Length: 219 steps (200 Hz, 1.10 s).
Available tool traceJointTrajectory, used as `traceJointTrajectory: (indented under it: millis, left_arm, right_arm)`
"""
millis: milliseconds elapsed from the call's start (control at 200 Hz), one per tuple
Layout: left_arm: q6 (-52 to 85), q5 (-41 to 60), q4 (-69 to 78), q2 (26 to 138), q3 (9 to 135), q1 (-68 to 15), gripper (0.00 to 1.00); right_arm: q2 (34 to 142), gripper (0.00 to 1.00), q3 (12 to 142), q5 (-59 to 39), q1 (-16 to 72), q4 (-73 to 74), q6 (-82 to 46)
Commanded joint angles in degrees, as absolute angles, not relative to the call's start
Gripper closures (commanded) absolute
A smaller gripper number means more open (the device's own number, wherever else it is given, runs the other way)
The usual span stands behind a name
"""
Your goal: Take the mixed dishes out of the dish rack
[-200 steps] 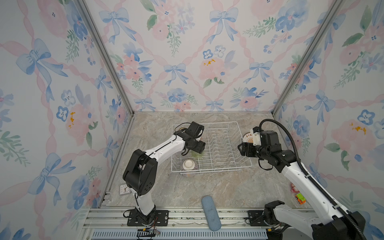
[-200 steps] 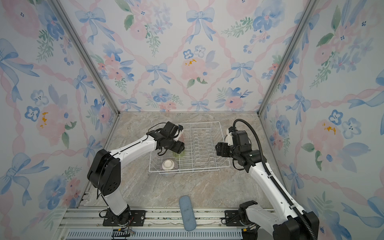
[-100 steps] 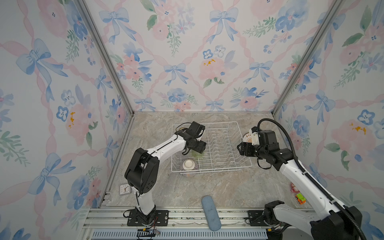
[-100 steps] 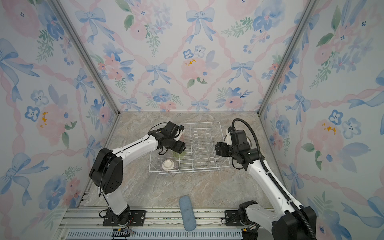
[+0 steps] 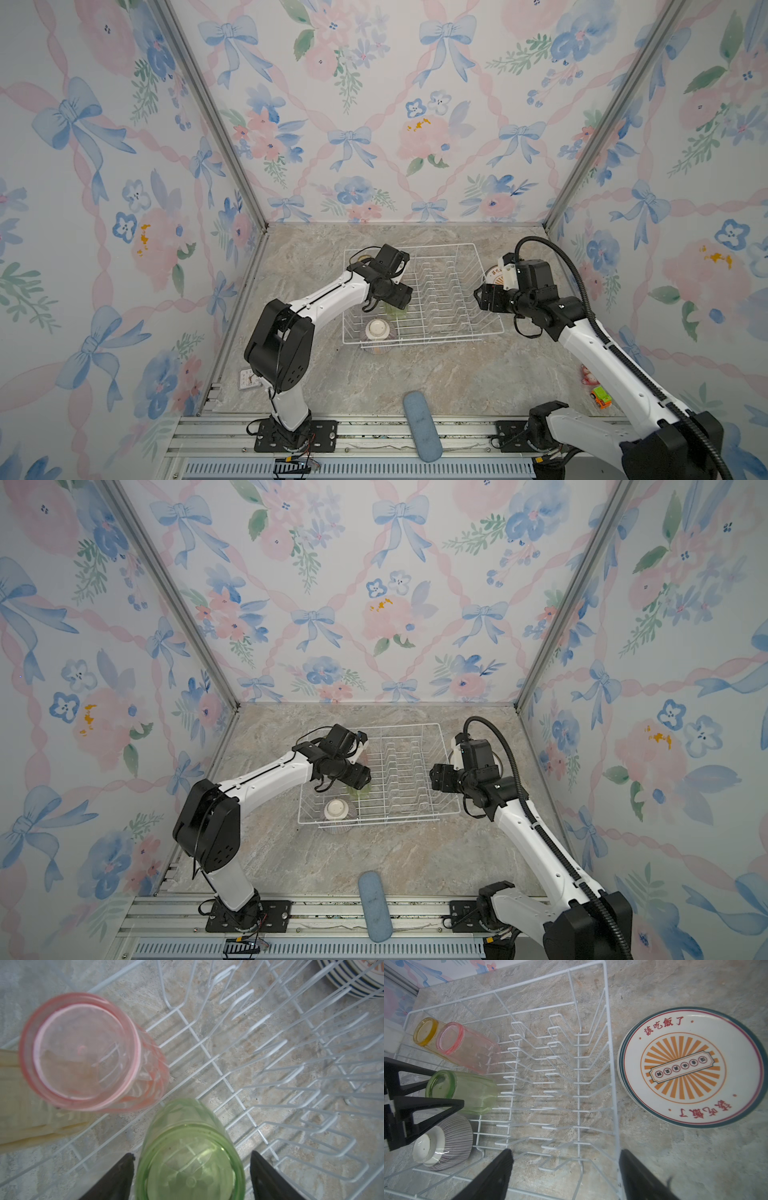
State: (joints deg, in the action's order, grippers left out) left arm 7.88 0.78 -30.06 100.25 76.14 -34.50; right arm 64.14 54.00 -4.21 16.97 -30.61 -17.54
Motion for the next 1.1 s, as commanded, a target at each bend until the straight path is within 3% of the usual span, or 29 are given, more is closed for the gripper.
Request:
traceJointTrajectory:
  millis: [0,985,1090]
  left_arm:
    - [6.99,-3.59,-32.26,98.28,74.54,-34.37,0.17]
    - [6.06,-2.37,-33.24,103.85,75.49,-36.04,0.19]
    - [6.15,-2.60,-33.43,104.22,75.50,-36.08,0.24]
  right_arm:
    - [64.13,0.17,53.79,-3.71,17.05,-29.98,-17.88]
    - [64.45,0.16,53.61,-3.62,16.88,-29.83,-17.86]
    - [64.48,0.16,53.45,-3.57,16.75,-29.86,-17.90]
